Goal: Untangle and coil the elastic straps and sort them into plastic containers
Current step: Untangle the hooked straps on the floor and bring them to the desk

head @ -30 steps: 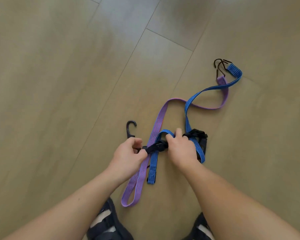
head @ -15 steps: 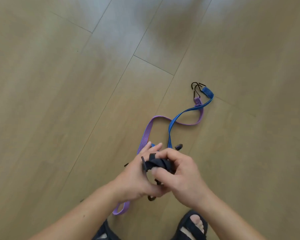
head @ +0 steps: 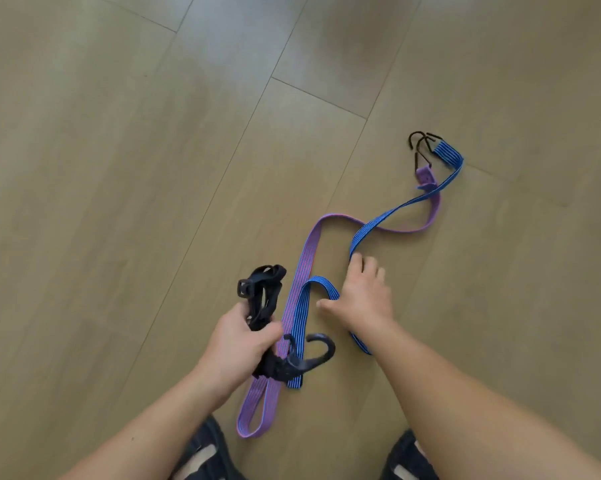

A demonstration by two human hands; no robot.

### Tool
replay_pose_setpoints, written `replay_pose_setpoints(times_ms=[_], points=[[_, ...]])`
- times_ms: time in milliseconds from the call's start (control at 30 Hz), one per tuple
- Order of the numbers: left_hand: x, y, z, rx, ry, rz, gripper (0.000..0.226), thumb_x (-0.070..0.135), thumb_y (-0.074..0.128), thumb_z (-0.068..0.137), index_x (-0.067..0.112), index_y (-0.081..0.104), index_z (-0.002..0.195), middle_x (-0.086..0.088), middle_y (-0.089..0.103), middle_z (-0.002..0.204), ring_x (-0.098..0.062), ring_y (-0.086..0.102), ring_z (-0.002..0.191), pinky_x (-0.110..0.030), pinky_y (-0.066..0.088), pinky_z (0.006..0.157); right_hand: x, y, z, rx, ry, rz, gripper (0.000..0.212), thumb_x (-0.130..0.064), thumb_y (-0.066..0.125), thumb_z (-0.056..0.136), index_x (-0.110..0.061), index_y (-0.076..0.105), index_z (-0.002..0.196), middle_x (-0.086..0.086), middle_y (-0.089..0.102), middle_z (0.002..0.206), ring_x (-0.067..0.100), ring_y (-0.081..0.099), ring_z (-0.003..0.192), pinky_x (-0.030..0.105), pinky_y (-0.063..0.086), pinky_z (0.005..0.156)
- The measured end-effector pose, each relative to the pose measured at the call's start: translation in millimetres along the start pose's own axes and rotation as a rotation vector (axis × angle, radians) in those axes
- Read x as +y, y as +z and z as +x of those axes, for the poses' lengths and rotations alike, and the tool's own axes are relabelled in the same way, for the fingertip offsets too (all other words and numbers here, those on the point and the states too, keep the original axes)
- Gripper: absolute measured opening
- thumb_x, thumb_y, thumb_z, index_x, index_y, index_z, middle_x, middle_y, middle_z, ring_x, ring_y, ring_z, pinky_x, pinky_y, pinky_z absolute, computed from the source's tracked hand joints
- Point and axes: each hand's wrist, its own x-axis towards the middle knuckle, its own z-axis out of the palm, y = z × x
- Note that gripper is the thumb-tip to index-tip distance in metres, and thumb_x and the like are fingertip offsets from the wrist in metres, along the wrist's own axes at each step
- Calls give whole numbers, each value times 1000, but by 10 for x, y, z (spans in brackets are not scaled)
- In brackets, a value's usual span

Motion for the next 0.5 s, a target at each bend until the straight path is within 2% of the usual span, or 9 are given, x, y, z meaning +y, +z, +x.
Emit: replay_pose_setpoints(times_ms=[100,200,233,333,400,500], points=[[-66,8,34,4,14,74,13,5,70,81,8,58,85,0,61,62,-8,55,44,-19,42,41,-83,225,-31,23,-100,-47,46,-26,58,89,-11,37,127,10,52,119,32,53,107,40,44,82],[-66,-26,-37,-24,67,206,7,4,65,81,6,60,85,1,57,65,-12,49,53,-25,42,51,-9,186,-157,-83,-46,178,12,-19,48,91,-11,47,100,13,53,108,35,53,101,40,42,82],[-39,-53,-89,-36,84,233,5,3,64,81,5,61,84,1,56,66,-15,46,57,-29,40,57,31,114,-222,-98,-21,288,6,-17,47,90,-11,46,91,13,52,101,34,52,96,39,40,79],[120,-143,-315,-32,68,266,4,3,60,80,5,58,82,3,52,65,-16,42,60,-30,37,60,182,-242,-511,-94,17,579,11,-6,45,87,-8,39,78,7,47,77,26,42,72,36,32,63],[314,-191,-537,-32,62,267,9,0,58,78,7,55,82,1,52,69,-16,44,62,-29,37,59,295,-605,-784,-76,-3,707,9,-5,47,86,-9,42,80,4,49,70,22,40,67,34,33,60],[749,-248,-953,-50,76,232,21,-3,57,76,15,57,87,2,58,74,-11,52,64,-19,40,56,419,-1238,-1240,5,-135,708,3,-18,54,91,-15,53,90,8,56,72,15,42,61,33,35,59]])
